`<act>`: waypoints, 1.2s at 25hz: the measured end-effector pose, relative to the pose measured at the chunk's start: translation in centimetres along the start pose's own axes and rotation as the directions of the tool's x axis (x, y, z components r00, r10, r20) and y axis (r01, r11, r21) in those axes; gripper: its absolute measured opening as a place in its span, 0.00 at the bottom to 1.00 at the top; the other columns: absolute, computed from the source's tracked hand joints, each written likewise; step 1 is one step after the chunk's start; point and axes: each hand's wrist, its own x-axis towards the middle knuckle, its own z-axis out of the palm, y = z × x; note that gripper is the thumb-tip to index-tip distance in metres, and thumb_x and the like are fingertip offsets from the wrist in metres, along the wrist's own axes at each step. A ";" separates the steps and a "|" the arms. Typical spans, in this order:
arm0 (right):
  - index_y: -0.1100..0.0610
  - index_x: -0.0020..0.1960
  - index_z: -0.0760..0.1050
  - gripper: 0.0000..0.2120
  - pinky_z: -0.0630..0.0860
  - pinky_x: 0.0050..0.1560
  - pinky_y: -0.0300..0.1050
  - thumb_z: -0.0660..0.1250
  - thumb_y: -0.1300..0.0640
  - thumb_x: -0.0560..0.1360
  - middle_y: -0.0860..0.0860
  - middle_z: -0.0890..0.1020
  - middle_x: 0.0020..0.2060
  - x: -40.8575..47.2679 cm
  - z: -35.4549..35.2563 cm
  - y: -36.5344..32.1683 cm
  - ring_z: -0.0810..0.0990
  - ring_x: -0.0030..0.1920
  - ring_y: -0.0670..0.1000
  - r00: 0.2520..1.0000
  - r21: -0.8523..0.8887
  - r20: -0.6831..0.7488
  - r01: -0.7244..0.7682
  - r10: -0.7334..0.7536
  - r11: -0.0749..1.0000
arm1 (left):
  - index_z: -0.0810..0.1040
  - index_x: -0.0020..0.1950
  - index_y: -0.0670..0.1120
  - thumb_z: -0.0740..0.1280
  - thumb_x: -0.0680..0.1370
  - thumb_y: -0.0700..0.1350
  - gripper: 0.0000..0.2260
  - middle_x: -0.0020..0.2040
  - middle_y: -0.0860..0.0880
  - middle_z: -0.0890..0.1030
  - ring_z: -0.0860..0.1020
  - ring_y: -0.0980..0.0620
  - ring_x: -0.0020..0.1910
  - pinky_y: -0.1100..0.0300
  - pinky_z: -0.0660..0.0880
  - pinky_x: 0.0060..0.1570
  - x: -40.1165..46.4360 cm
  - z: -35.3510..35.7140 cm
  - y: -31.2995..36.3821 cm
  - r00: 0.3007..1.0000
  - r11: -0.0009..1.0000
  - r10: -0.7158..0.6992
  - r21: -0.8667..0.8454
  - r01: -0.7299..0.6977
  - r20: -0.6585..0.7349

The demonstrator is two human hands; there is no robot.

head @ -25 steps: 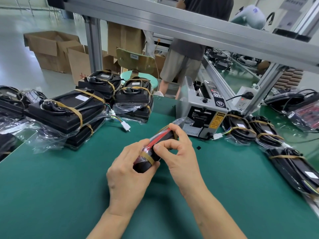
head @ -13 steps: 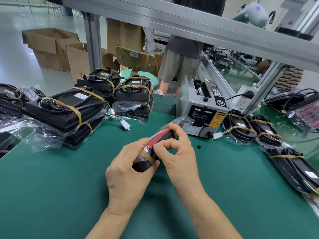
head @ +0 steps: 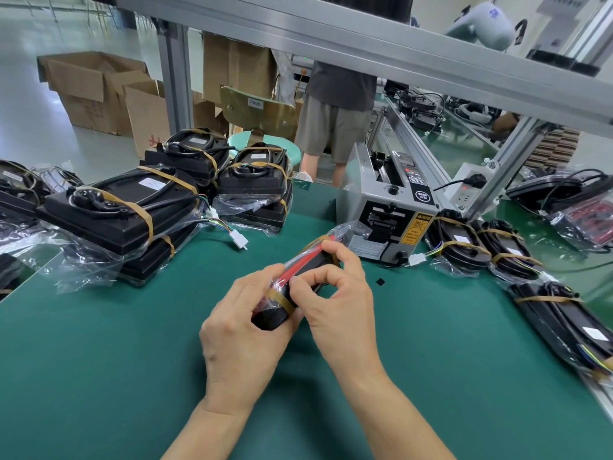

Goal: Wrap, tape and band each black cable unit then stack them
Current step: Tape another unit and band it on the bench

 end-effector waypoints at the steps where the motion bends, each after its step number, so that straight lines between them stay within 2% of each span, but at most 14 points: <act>1: 0.47 0.34 0.78 0.09 0.67 0.64 0.38 0.72 0.60 0.67 0.38 0.73 0.60 -0.1 0.1 0.0 0.69 0.64 0.40 1.000 0.000 -0.019 0.010 -0.010 1.000 | 0.81 0.57 0.49 0.77 0.63 0.45 0.23 0.51 0.54 0.82 0.81 0.50 0.45 0.48 0.78 0.46 0.0 0.0 0.1 1.000 1.000 0.001 -0.001 -0.001 -0.003; 3: 0.47 0.46 0.75 0.12 0.67 0.58 0.29 0.71 0.63 0.69 0.41 0.74 0.57 -0.1 0.1 0.1 0.71 0.59 0.36 0.998 0.033 -0.055 0.019 -0.017 0.999 | 0.81 0.57 0.49 0.78 0.63 0.45 0.23 0.51 0.54 0.82 0.81 0.50 0.46 0.48 0.78 0.46 0.0 0.0 0.2 1.000 1.000 0.008 0.009 -0.008 -0.005; 5: 0.45 0.51 0.72 0.16 0.66 0.53 0.26 0.69 0.64 0.71 0.42 0.74 0.54 -0.2 0.0 0.1 0.71 0.55 0.34 0.998 0.107 -0.065 -0.004 0.011 0.994 | 0.81 0.57 0.49 0.81 0.62 0.42 0.25 0.52 0.54 0.82 0.81 0.50 0.46 0.48 0.78 0.47 0.0 0.0 0.1 1.000 1.000 0.011 0.025 -0.011 -0.004; 7: 0.44 0.51 0.72 0.14 0.66 0.58 0.32 0.69 0.60 0.72 0.39 0.74 0.54 -0.4 0.1 0.2 0.72 0.57 0.35 0.999 0.122 -0.046 0.000 0.006 0.993 | 0.81 0.57 0.49 0.81 0.62 0.42 0.24 0.51 0.54 0.82 0.81 0.50 0.46 0.48 0.78 0.47 0.0 0.0 0.1 1.000 0.999 0.013 0.030 -0.013 -0.006; 10: 0.45 0.51 0.74 0.14 0.63 0.68 0.50 0.73 0.57 0.69 0.37 0.72 0.56 -0.2 0.2 0.1 0.69 0.63 0.39 0.999 0.004 -0.015 0.030 -0.030 1.000 | 0.81 0.57 0.49 0.77 0.63 0.46 0.22 0.51 0.54 0.82 0.81 0.51 0.46 0.48 0.78 0.47 0.0 0.0 0.2 1.000 1.000 0.013 0.019 -0.013 -0.007; 13: 0.44 0.48 0.74 0.12 0.62 0.68 0.52 0.71 0.58 0.70 0.36 0.73 0.55 0.5 0.0 0.0 0.67 0.62 0.36 1.000 -0.010 -0.028 -0.002 0.002 1.000 | 0.80 0.57 0.51 0.81 0.62 0.42 0.25 0.52 0.54 0.82 0.81 0.50 0.46 0.47 0.78 0.47 0.0 0.0 0.1 1.000 1.000 -0.015 0.015 0.015 -0.001; 16: 0.43 0.50 0.74 0.15 0.60 0.67 0.47 0.74 0.51 0.65 0.36 0.72 0.57 0.4 -0.4 0.2 0.65 0.64 0.36 0.998 -0.067 0.043 0.048 -0.045 0.997 | 0.80 0.57 0.52 0.81 0.62 0.40 0.26 0.51 0.56 0.81 0.80 0.53 0.45 0.49 0.78 0.47 0.0 0.1 0.1 0.999 0.999 -0.037 0.014 0.037 -0.007; 18: 0.41 0.51 0.73 0.20 0.59 0.65 0.42 0.74 0.47 0.61 0.36 0.72 0.58 0.6 -1.4 0.2 0.65 0.64 0.36 0.993 -0.121 0.104 0.076 -0.064 0.990 | 0.80 0.56 0.55 0.81 0.61 0.40 0.26 0.50 0.58 0.81 0.80 0.56 0.44 0.53 0.78 0.47 0.0 0.1 0.0 1.000 1.000 -0.018 -0.001 0.018 0.012; 20: 0.38 0.52 0.72 0.22 0.55 0.60 0.37 0.76 0.52 0.62 0.34 0.71 0.59 1.5 -2.9 0.4 0.65 0.64 0.35 0.986 -0.219 0.142 0.121 -0.091 0.968 | 0.80 0.55 0.57 0.81 0.61 0.39 0.27 0.50 0.60 0.82 0.80 0.59 0.47 0.63 0.76 0.50 0.2 -0.4 -0.4 0.997 0.994 -0.053 -0.088 0.058 0.053; 22: 0.35 0.52 0.71 0.24 0.53 0.61 0.40 0.74 0.59 0.66 0.31 0.68 0.61 2.7 -4.6 0.6 0.62 0.66 0.34 0.974 -0.335 0.175 0.195 -0.143 0.922 | 0.81 0.54 0.59 0.82 0.59 0.40 0.27 0.49 0.60 0.83 0.80 0.62 0.48 0.72 0.73 0.50 0.8 -1.7 -1.3 0.982 0.962 -0.144 -0.214 0.167 0.122; 24: 0.36 0.55 0.71 0.25 0.51 0.67 0.44 0.71 0.62 0.69 0.32 0.66 0.64 4.0 -6.0 0.9 0.60 0.68 0.34 0.956 -0.366 0.246 0.245 -0.161 0.898 | 0.82 0.52 0.61 0.84 0.54 0.45 0.29 0.47 0.59 0.84 0.81 0.64 0.45 0.76 0.72 0.49 1.6 -3.4 -2.4 0.959 0.927 -0.173 -0.291 0.235 0.223; 26: 0.39 0.59 0.72 0.25 0.52 0.72 0.45 0.71 0.63 0.70 0.36 0.68 0.67 4.9 -7.0 1.4 0.61 0.70 0.36 0.920 -0.282 0.366 0.253 -0.140 0.925 | 0.82 0.52 0.61 0.82 0.52 0.50 0.29 0.47 0.57 0.85 0.81 0.63 0.47 0.74 0.73 0.51 2.3 -5.1 -2.9 0.927 0.907 -0.164 -0.318 0.276 0.338; 28: 0.44 0.59 0.76 0.19 0.60 0.69 0.38 0.69 0.63 0.73 0.38 0.76 0.63 5.4 -7.7 1.9 0.70 0.66 0.36 0.877 -0.101 0.472 0.157 -0.092 0.982 | 0.81 0.53 0.61 0.82 0.52 0.51 0.30 0.50 0.59 0.84 0.80 0.63 0.52 0.75 0.70 0.54 3.1 -6.6 -2.8 0.893 0.921 -0.167 -0.258 0.293 0.417; 30: 0.49 0.54 0.80 0.10 0.69 0.58 0.31 0.67 0.62 0.77 0.41 0.82 0.50 5.6 -7.8 2.2 0.78 0.53 0.38 0.875 0.045 0.481 0.030 -0.048 0.999 | 0.80 0.52 0.63 0.80 0.56 0.57 0.26 0.56 0.64 0.80 0.75 0.66 0.58 0.76 0.65 0.59 4.0 -7.4 -1.7 0.907 0.994 -0.085 -0.024 0.105 0.413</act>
